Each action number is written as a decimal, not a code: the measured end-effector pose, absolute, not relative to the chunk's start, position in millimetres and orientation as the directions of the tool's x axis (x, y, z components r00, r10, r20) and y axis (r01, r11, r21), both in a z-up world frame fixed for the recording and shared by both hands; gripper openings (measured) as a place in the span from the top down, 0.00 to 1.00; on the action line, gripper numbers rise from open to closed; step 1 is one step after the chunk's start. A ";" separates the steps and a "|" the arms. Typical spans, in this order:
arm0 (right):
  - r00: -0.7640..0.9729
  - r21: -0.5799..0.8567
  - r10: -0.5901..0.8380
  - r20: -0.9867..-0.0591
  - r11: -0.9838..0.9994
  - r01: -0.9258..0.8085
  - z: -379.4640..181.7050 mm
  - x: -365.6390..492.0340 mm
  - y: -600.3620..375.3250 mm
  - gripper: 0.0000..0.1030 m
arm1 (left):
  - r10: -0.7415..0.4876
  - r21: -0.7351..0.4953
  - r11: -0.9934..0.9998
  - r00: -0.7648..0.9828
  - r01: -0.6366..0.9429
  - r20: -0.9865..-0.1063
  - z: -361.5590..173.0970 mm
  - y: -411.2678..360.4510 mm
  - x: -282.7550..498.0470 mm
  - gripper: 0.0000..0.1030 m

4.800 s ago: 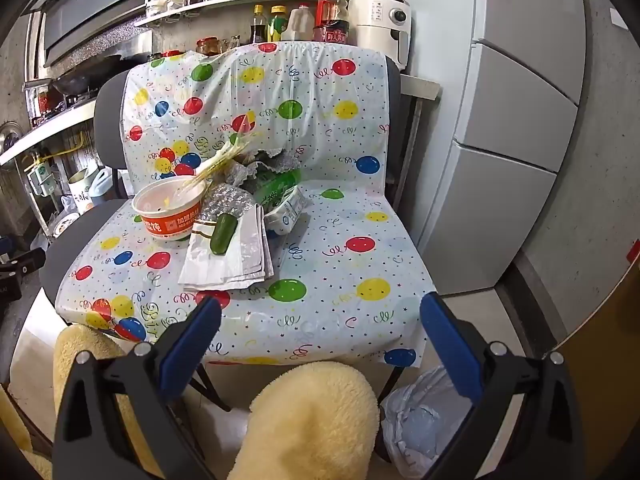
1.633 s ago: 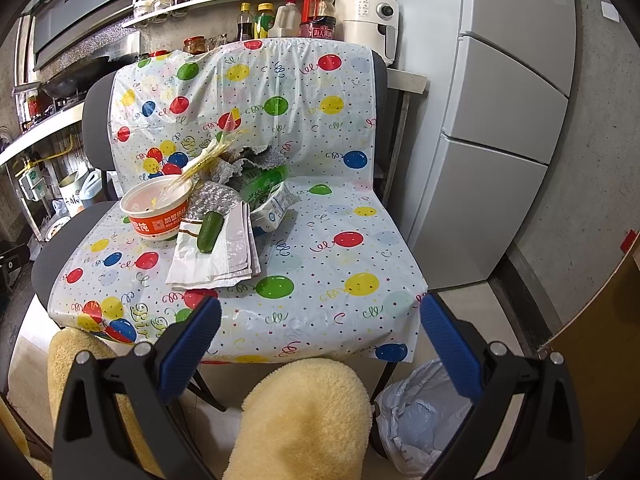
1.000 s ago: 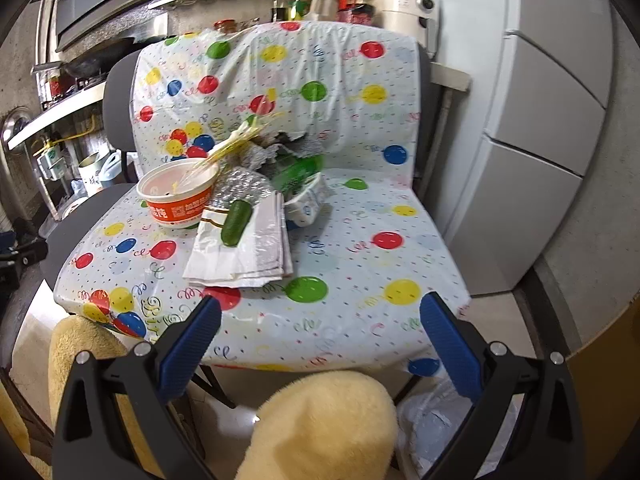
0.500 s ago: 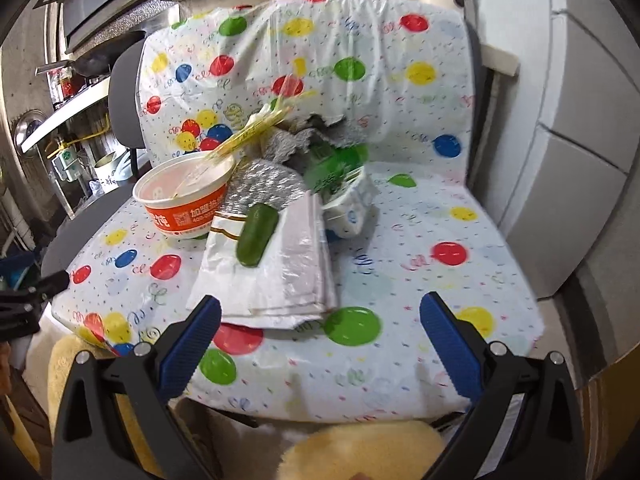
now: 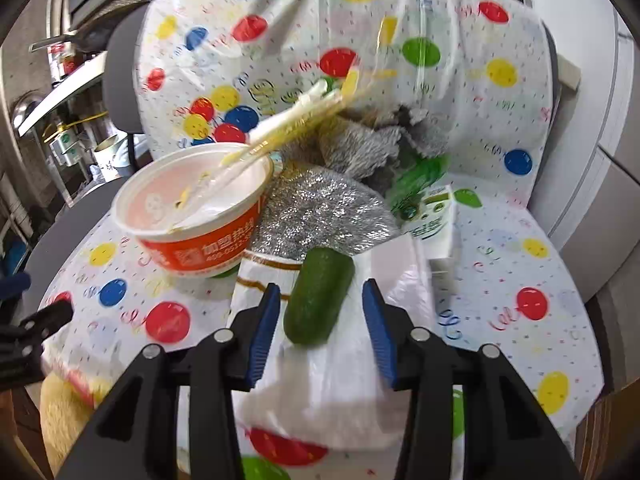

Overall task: Collect trash
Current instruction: 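Grasp the green cucumber with the right gripper and lift it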

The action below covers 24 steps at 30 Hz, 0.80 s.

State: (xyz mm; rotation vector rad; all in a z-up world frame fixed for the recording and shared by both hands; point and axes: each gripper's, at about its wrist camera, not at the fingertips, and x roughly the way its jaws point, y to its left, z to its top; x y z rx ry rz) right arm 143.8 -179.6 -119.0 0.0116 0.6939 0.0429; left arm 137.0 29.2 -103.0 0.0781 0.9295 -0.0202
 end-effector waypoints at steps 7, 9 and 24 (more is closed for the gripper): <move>0.747 -0.052 -0.052 -0.663 0.998 0.024 -136.1 163.8 -165.9 0.59 | -0.020 0.006 0.999 0.577 0.043 -0.816 -116.8 42.3 141.0 0.08; 0.755 -0.044 -0.059 -0.653 0.998 0.040 -135.4 162.3 -166.2 0.59 | -0.024 0.002 0.999 0.574 0.044 -0.819 -118.0 43.6 139.0 0.08; 0.838 0.153 0.112 -0.534 0.988 -0.035 -85.0 91.2 -216.4 0.69 | -0.137 -0.023 0.982 0.612 0.190 -0.779 -97.4 -2.3 102.4 0.11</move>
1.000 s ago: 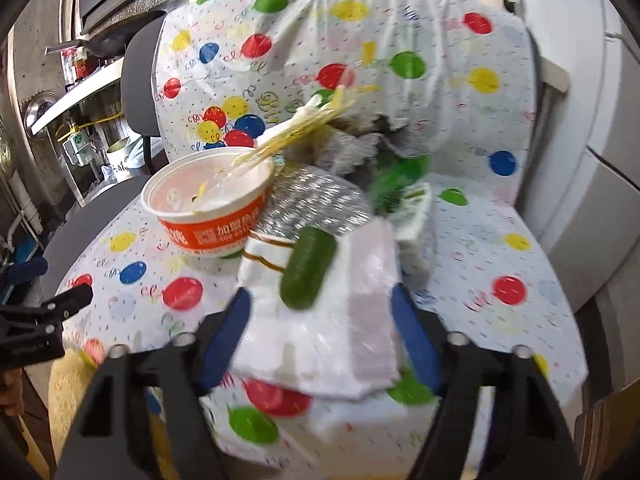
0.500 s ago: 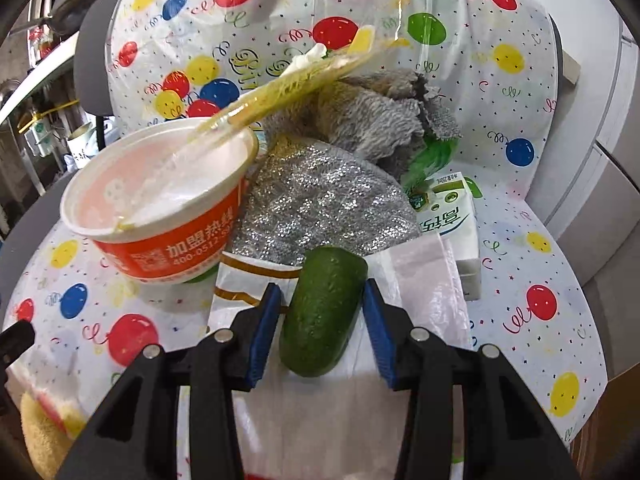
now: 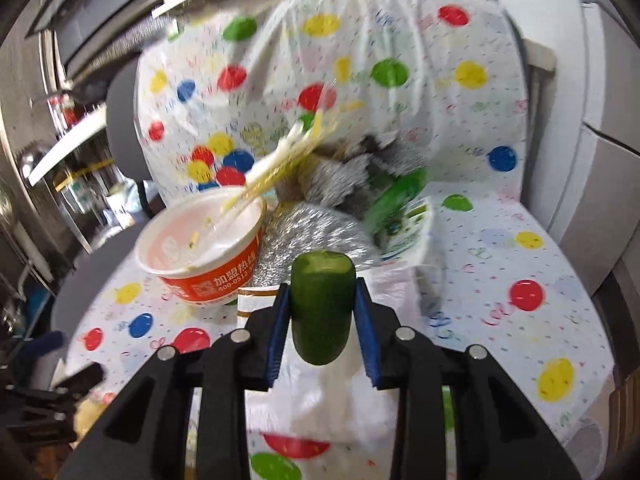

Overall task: Collect trash
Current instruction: 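Grasp the green cucumber with the right gripper and lift it, then grasp the white paper bag with the left gripper while the right gripper holds the cucumber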

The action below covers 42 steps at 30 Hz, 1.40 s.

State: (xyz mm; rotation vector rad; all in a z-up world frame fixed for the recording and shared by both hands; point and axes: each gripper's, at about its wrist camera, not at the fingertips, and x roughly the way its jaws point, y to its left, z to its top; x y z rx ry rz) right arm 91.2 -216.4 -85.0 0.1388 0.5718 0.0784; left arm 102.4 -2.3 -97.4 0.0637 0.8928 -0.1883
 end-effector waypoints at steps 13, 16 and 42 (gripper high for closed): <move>0.844 0.110 0.031 -0.535 0.993 0.034 -98.0 6.7 -289.7 0.69 | -0.375 -0.186 0.900 0.484 0.394 -0.790 -137.0 -106.6 139.6 0.55; 0.837 0.129 0.038 -0.546 0.991 0.038 -106.2 4.0 -300.1 0.69 | -0.396 -0.206 0.892 0.476 0.403 -0.785 -144.4 -118.9 148.3 0.55; 0.860 0.167 0.018 -0.511 0.983 0.078 -95.1 -26.1 -310.1 0.69 | -0.669 -0.284 0.722 0.530 0.631 -0.521 -51.1 -94.1 63.1 0.99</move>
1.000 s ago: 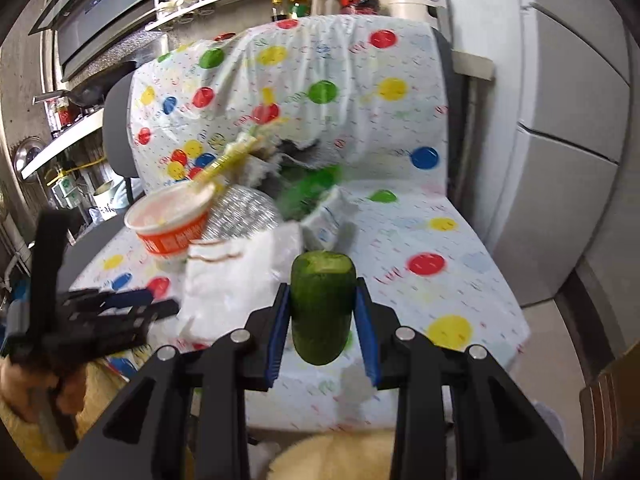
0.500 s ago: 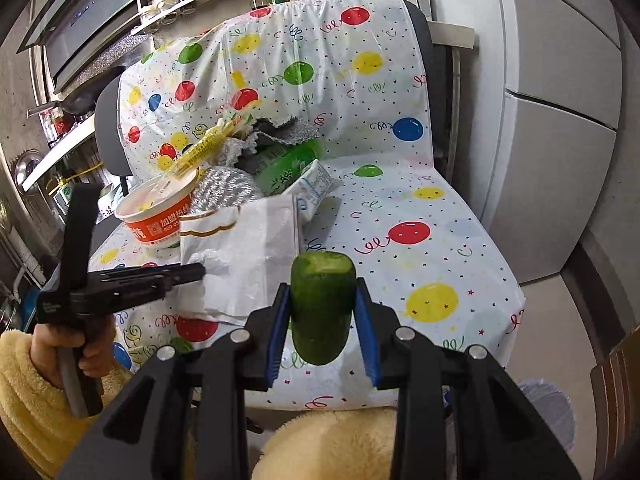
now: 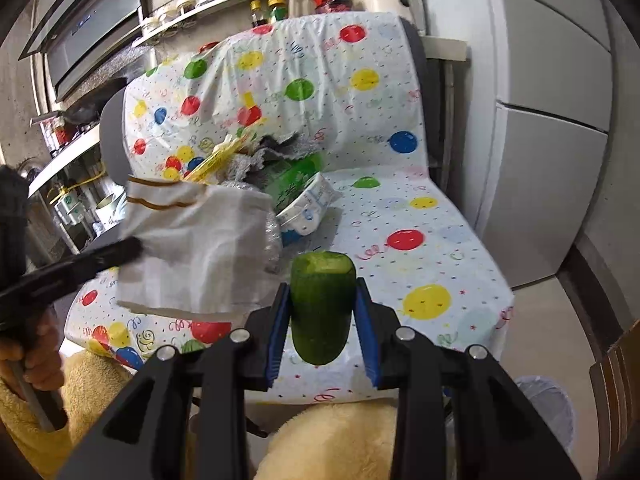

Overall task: Collect trash
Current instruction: 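Grasp the white paper bag with the left gripper while the right gripper holds the cucumber, then carry both items over the trash bin and open both grippers to drop them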

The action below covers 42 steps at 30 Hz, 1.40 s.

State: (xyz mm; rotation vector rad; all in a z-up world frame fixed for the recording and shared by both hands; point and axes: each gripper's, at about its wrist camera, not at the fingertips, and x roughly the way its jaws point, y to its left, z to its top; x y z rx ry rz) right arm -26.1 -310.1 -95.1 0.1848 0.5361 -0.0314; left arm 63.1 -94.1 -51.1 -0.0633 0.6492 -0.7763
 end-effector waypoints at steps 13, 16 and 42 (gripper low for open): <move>0.789 0.155 -0.276 -0.549 0.894 0.421 -116.3 -130.5 -419.0 0.69 | -0.753 -0.056 0.533 0.443 0.844 -0.487 -37.1 -241.4 -18.6 0.99; 0.745 0.141 -0.343 -0.572 0.854 0.501 -128.2 -160.1 -442.9 0.69 | -0.776 -0.079 0.476 0.376 0.876 -0.506 -54.1 -282.3 -31.3 0.99; 0.475 0.204 -0.255 -0.842 0.666 0.718 -299.6 -176.6 -535.9 0.65 | -0.540 -0.162 0.330 0.045 0.930 -0.840 -211.5 -460.2 -79.6 0.91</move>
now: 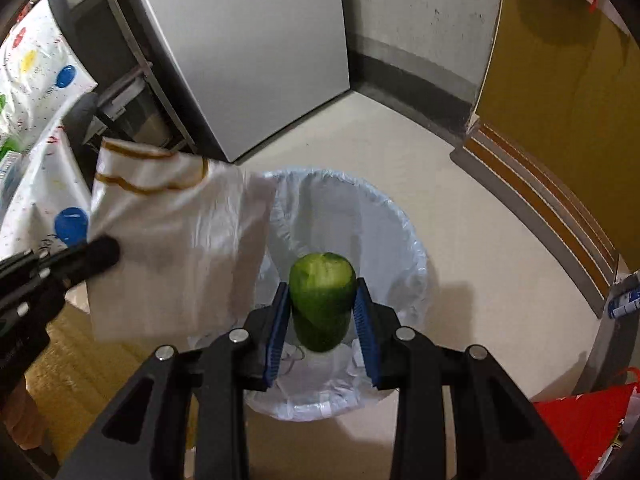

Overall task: Collect trash
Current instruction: 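Carry both items over the trash bin and open both grippers to drop them, then move both tools back toward the chair seat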

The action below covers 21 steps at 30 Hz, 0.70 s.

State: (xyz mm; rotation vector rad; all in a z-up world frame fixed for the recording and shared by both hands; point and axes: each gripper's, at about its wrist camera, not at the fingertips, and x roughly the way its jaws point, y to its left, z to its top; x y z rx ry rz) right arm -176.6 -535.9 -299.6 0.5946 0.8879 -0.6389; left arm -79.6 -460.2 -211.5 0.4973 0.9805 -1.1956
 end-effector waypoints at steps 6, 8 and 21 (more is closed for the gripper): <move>0.503 0.212 -0.300 -0.811 0.650 0.729 -277.6 -184.5 -544.7 0.56 | -0.543 -0.215 0.405 0.044 0.889 -0.838 -208.7 -450.6 -58.1 0.62; 0.521 0.207 -0.327 -0.788 0.657 0.725 -258.7 -188.5 -544.3 0.54 | -0.562 -0.203 0.416 0.074 0.886 -0.824 -197.7 -439.9 -54.9 0.62; 0.743 0.274 -0.275 -0.610 0.806 0.524 -145.2 -165.6 -470.4 0.51 | -0.580 -0.098 0.569 0.314 0.817 -0.752 -115.3 -326.6 -22.2 0.59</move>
